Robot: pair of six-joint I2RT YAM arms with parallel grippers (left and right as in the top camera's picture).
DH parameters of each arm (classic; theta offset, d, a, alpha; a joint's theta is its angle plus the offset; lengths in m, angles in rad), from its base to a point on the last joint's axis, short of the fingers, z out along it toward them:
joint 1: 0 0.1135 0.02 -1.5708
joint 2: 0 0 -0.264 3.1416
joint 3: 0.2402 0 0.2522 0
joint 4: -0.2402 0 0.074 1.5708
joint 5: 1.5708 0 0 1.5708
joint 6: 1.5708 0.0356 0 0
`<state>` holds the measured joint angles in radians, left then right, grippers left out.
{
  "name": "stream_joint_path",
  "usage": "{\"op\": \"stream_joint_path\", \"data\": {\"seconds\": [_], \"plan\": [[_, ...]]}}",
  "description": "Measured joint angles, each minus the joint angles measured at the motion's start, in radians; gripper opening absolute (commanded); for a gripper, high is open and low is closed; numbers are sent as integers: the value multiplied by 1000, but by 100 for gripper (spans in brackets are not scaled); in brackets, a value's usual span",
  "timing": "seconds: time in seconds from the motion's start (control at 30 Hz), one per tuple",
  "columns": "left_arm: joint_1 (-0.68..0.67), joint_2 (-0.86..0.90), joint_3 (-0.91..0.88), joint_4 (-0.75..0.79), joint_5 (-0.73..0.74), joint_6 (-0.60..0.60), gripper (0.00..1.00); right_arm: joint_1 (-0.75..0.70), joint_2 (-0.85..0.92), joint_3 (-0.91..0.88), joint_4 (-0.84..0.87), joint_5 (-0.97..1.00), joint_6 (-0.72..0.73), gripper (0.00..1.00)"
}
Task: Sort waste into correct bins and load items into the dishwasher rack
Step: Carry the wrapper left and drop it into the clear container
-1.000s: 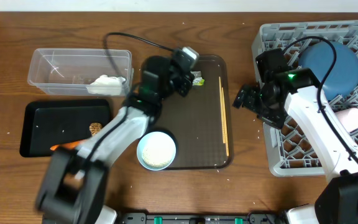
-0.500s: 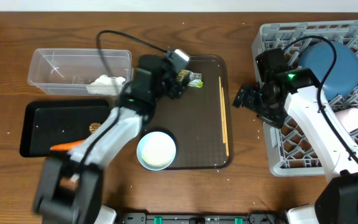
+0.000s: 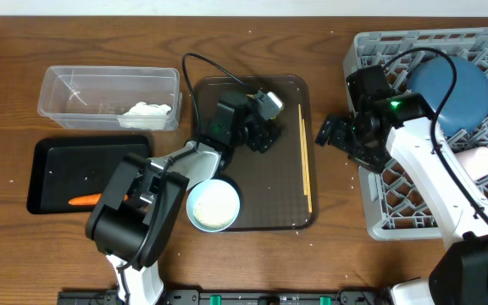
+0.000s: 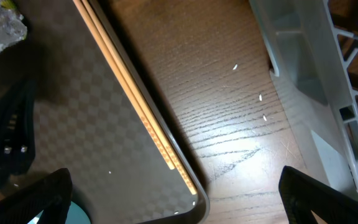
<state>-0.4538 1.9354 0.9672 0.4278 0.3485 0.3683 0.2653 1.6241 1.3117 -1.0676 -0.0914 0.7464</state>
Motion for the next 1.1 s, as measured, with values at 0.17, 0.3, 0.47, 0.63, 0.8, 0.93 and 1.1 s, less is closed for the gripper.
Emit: {"op": "stream_joint_path", "data": {"seconds": [0.17, 0.3, 0.47, 0.63, 0.8, 0.93, 1.1], "plan": [[0, 53, 0, 40, 8, 45, 65, 0, 0, 0, 4, 2, 0, 99], [0, 117, 0, 98, 2, 61, 10, 0, 0, 0, 2, 2, 0, 99], [0, 122, 0, 112, -8, 73, 6, 10, 0, 0, 2, 3, 0, 99], [0, 25, 0, 67, -12, 50, 6, 13, 0, 0, -3, 3, 0, 99], [8, -216, 0, -83, -98, 47, 6, 13, 0, 0, -3, 3, 0, 99], [55, -375, 2, -234, -183, 94, 6, 13, 0, 0, -3, 3, 0, 99], [177, -432, 2, -328, -234, 142, 6, 13, 0, 0, 3, 3, 0, 99]]}}
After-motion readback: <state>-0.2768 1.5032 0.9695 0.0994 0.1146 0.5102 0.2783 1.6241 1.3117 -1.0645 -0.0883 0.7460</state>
